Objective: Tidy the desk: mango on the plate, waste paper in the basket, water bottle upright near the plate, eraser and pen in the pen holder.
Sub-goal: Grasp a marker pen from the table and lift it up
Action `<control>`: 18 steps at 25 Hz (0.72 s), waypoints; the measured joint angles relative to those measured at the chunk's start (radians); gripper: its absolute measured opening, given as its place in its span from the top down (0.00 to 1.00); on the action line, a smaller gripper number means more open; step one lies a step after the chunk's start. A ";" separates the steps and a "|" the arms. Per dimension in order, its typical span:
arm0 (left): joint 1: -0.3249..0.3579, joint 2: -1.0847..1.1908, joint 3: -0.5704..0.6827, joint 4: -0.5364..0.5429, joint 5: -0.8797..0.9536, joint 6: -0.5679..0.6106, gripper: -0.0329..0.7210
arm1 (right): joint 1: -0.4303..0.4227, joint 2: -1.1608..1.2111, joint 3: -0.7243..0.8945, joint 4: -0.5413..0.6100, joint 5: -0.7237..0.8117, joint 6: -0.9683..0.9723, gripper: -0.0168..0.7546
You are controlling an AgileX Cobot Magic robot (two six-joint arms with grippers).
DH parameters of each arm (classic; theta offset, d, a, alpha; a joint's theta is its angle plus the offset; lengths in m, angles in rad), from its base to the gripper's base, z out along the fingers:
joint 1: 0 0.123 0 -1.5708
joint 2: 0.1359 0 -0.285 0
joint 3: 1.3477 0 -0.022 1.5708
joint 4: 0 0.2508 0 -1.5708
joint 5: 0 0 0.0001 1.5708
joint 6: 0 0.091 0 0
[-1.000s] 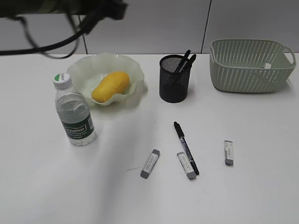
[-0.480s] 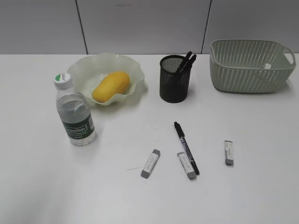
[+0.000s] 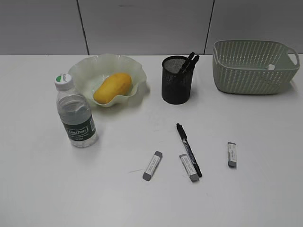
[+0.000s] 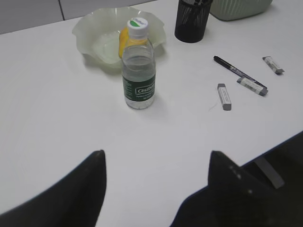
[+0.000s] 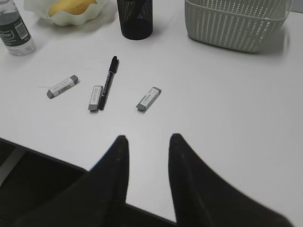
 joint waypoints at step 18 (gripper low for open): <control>0.489 -0.064 0.004 -0.037 0.003 0.006 0.34 | 0.000 0.961 -0.108 0.010 -0.468 0.037 0.61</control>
